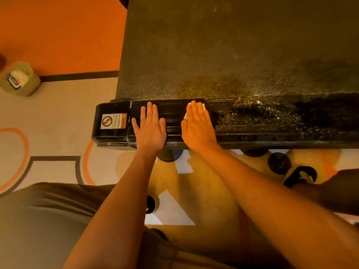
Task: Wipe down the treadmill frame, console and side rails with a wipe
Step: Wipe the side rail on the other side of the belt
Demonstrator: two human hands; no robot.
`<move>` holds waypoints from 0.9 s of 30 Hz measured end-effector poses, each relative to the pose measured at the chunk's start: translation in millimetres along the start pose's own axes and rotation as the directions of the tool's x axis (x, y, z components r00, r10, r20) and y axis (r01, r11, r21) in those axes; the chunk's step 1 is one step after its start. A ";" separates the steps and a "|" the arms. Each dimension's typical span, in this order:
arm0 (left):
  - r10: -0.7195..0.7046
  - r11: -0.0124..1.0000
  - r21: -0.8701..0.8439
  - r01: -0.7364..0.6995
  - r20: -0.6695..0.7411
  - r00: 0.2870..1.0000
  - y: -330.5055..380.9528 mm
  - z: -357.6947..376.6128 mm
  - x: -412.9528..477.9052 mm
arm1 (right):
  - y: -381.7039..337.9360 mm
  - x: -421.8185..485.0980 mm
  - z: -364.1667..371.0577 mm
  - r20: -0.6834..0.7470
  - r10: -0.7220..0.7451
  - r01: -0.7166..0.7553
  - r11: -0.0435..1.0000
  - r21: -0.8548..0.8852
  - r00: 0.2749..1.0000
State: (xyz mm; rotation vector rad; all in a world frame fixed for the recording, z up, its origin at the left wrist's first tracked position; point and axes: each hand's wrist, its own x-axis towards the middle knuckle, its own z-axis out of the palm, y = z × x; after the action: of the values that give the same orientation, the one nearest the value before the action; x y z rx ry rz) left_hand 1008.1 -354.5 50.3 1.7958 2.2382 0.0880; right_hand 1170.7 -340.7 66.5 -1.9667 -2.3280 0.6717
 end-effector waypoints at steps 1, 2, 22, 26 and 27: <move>-0.004 1.000 -0.002 0.004 0.002 1.000 0.6 -0.5 0.3 | -1.7 -18.6 5.4 -0.009 -0.016 0.016 1.000 -0.002 1.000; -0.007 1.000 -0.001 0.007 0.001 1.000 1.3 -0.6 0.6 | -2.6 -35.4 9.8 -0.008 -0.031 0.030 1.000 -0.008 1.000; -0.026 1.000 0.015 0.027 -0.010 1.000 9.0 3.5 0.0 | 31.5 -61.2 14.8 -0.006 -0.156 0.151 0.963 -0.222 0.988; -0.012 1.000 0.014 0.012 -0.002 1.000 19.5 5.0 -7.5 | 40.2 -65.2 4.9 0.018 -0.223 0.218 0.929 -0.300 0.975; -0.003 1.000 0.013 0.003 -0.004 1.000 22.8 6.7 -10.7 | 41.7 -66.8 3.8 0.025 -0.234 0.229 0.920 -0.316 0.972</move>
State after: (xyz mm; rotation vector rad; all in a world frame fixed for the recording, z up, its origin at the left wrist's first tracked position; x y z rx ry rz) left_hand 1033.5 -360.4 50.6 1.8009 2.2492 0.0768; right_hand 1222.4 -400.3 66.2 -1.7404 -2.7453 0.2796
